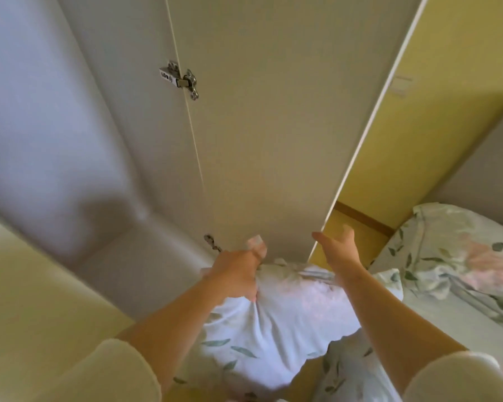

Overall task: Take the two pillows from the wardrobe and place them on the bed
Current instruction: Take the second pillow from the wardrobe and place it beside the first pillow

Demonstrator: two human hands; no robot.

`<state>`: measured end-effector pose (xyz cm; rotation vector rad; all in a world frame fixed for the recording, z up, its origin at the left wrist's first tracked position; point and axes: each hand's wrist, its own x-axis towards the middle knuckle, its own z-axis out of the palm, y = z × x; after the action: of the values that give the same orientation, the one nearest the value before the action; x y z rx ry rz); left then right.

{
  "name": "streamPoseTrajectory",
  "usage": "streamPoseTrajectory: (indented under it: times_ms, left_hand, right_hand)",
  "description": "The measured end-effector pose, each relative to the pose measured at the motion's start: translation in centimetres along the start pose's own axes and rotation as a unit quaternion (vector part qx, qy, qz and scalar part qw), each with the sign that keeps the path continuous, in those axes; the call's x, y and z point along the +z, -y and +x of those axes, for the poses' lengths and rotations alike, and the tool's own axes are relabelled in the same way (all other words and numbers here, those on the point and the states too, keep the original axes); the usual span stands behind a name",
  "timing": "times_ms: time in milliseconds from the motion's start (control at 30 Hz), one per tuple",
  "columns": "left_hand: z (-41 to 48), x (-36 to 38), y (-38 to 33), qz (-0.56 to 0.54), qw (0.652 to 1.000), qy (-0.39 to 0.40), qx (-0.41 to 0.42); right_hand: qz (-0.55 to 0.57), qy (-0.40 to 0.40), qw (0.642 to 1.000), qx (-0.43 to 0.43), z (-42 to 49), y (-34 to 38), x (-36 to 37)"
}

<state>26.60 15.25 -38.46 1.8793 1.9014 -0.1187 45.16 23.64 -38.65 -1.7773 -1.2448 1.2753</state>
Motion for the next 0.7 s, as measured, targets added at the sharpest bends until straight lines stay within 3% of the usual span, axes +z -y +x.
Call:
streamPoseTrajectory:
  times_ms: [133,400,600,700]
  left_hand:
    - [0.2,-1.0,-0.4,0.027,0.999,-0.032,0.013]
    - [-1.3,-1.4,0.5,-0.009,0.997,-0.074,-0.035]
    - [-5.5,0.4,4.1,-0.087,0.983,-0.082,-0.138]
    - [-9.0,0.9,6.6,-0.101,0.973,-0.134,-0.159]
  right_hand:
    - [0.052,0.075,0.990,-0.110,1.5,2.1,-0.4]
    - [-0.010,0.001,0.988,-0.152,0.4,1.7,0.9]
    - [-0.057,0.000,0.979,-0.196,-4.2,0.4,3.7]
    - [-0.081,0.006,0.972,-0.220,-7.2,0.2,6.0]
